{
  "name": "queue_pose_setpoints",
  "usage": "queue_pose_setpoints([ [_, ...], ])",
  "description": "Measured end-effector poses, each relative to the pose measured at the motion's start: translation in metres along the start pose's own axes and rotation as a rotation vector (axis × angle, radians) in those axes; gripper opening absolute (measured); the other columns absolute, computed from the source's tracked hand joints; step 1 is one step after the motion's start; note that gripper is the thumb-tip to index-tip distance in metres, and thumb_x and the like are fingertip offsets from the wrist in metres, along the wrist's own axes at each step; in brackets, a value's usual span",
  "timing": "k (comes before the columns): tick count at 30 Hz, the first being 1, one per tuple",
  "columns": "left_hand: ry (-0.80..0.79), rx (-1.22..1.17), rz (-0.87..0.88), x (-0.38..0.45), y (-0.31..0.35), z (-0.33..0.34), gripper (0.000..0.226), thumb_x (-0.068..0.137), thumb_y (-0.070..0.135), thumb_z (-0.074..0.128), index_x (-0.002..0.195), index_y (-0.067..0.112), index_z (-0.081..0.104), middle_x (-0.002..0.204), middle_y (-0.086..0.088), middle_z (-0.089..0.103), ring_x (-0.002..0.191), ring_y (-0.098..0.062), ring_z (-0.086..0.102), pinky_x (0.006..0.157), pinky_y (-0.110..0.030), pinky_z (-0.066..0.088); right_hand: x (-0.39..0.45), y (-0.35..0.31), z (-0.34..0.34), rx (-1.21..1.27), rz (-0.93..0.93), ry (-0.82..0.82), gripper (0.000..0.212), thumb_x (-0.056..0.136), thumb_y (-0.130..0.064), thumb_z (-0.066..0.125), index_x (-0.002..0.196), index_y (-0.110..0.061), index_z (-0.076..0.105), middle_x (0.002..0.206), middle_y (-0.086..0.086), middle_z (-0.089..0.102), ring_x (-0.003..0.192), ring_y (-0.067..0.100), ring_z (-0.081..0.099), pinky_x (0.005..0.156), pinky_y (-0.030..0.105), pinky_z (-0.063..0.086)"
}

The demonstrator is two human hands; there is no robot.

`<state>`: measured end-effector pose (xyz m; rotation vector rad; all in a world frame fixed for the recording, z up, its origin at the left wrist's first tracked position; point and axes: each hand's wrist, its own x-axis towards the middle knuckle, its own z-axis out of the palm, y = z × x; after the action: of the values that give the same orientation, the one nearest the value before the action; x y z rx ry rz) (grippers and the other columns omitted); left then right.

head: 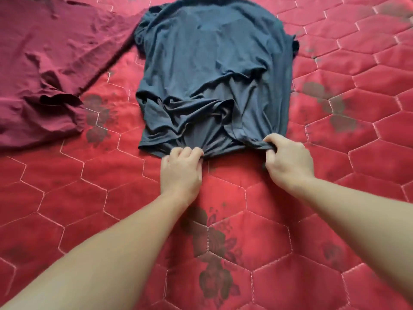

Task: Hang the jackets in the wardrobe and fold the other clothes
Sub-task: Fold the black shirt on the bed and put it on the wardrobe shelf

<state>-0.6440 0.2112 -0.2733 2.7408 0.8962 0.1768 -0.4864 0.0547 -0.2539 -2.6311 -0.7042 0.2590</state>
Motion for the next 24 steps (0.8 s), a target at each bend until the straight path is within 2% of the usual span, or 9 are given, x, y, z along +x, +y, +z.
queue_pose_setpoints([
  [3, -0.019, 0.007, 0.068, -0.073, 0.014, 0.001, 0.015, 0.09, 0.026, 0.053, 0.096, 0.023, 0.066, 0.085, 0.005, 0.065, 0.093, -0.027, 0.057, 0.078, -0.04, 0.039, -0.056, 0.014, -0.005, 0.121, 0.061, 0.0, 0.029, 0.084, -0.017, 0.053, 0.107, -0.028, 0.065, 0.097, 0.013, 0.072, 0.093, 0.039, 0.062, 0.076, 0.04, 0.045],
  [6, -0.072, 0.041, 0.133, -0.126, 0.026, -0.002, 0.018, 0.089, 0.032, 0.049, 0.091, 0.026, 0.065, 0.08, 0.008, 0.064, 0.087, -0.023, 0.059, 0.077, -0.039, 0.038, -0.108, 0.024, -0.01, 0.156, 0.106, -0.025, 0.019, 0.086, -0.018, 0.053, 0.098, -0.026, 0.066, 0.089, 0.01, 0.072, 0.089, 0.037, 0.063, 0.071, 0.039, 0.043],
  [10, -0.182, 0.098, 0.252, -0.181, 0.03, -0.016, 0.028, 0.093, 0.043, 0.038, 0.079, 0.027, 0.057, 0.072, 0.008, 0.065, 0.08, -0.02, 0.059, 0.08, -0.039, 0.032, -0.181, 0.036, -0.014, 0.037, 0.107, -0.08, 0.011, 0.087, -0.018, 0.052, 0.088, -0.022, 0.061, 0.073, 0.008, 0.068, 0.081, 0.037, 0.062, 0.07, 0.036, 0.03],
  [13, -0.308, 0.155, 0.318, -0.225, 0.025, -0.026, 0.034, 0.093, 0.046, 0.036, 0.073, 0.025, 0.055, 0.063, 0.005, 0.066, 0.072, -0.02, 0.059, 0.078, -0.04, 0.028, -0.24, 0.042, -0.014, -0.076, 0.115, -0.16, 0.008, 0.089, -0.023, 0.047, 0.086, -0.025, 0.055, 0.077, 0.004, 0.07, 0.086, 0.029, 0.064, 0.075, 0.037, 0.031],
  [15, -0.461, 0.138, 0.329, -0.254, 0.018, -0.034, 0.042, 0.094, 0.052, 0.029, 0.079, 0.024, 0.057, 0.068, 0.001, 0.067, 0.078, -0.022, 0.058, 0.082, -0.04, 0.025, -0.281, 0.041, -0.01, -0.131, 0.132, -0.234, 0.01, 0.092, -0.029, 0.041, 0.087, -0.026, 0.049, 0.079, 0.004, 0.071, 0.088, 0.025, 0.064, 0.077, 0.038, 0.033],
  [18, -0.566, 0.101, 0.179, -0.29, 0.001, -0.04, 0.058, 0.091, 0.066, 0.012, 0.093, 0.027, 0.056, 0.086, -0.001, 0.069, 0.093, -0.022, 0.059, 0.09, -0.04, 0.023, -0.341, 0.029, -0.002, -0.129, 0.151, -0.354, 0.012, 0.096, -0.036, 0.036, 0.092, -0.028, 0.043, 0.086, 0.005, 0.071, 0.09, 0.025, 0.065, 0.076, 0.037, 0.036],
  [20, -0.557, -0.053, -0.028, -0.302, -0.009, -0.045, 0.06, 0.084, 0.074, 0.009, 0.087, 0.031, 0.051, 0.08, 0.003, 0.068, 0.092, -0.016, 0.062, 0.091, -0.038, 0.027, -0.378, 0.009, 0.005, -0.079, 0.207, -0.423, 0.014, 0.097, -0.041, 0.036, 0.099, -0.029, 0.044, 0.095, 0.006, 0.07, 0.093, 0.029, 0.064, 0.071, 0.036, 0.038],
  [22, -0.606, -0.307, -0.247, -0.303, -0.011, -0.049, 0.057, 0.075, 0.081, 0.015, 0.086, 0.035, 0.048, 0.072, 0.01, 0.064, 0.09, -0.011, 0.062, 0.09, -0.036, 0.028, -0.413, -0.028, 0.015, -0.016, 0.231, -0.538, 0.017, 0.096, -0.043, 0.038, 0.107, -0.031, 0.043, 0.105, 0.005, 0.068, 0.101, 0.029, 0.063, 0.075, 0.034, 0.041],
  [24, -0.67, -0.394, -0.33, -0.302, -0.011, -0.054, 0.055, 0.068, 0.085, 0.027, 0.093, 0.04, 0.047, 0.076, 0.02, 0.061, 0.09, -0.006, 0.058, 0.089, -0.035, 0.027, -0.446, -0.072, 0.029, 0.112, 0.24, -0.703, 0.022, 0.092, -0.043, 0.04, 0.11, -0.03, 0.044, 0.114, 0.002, 0.066, 0.108, 0.024, 0.062, 0.083, 0.029, 0.044],
])
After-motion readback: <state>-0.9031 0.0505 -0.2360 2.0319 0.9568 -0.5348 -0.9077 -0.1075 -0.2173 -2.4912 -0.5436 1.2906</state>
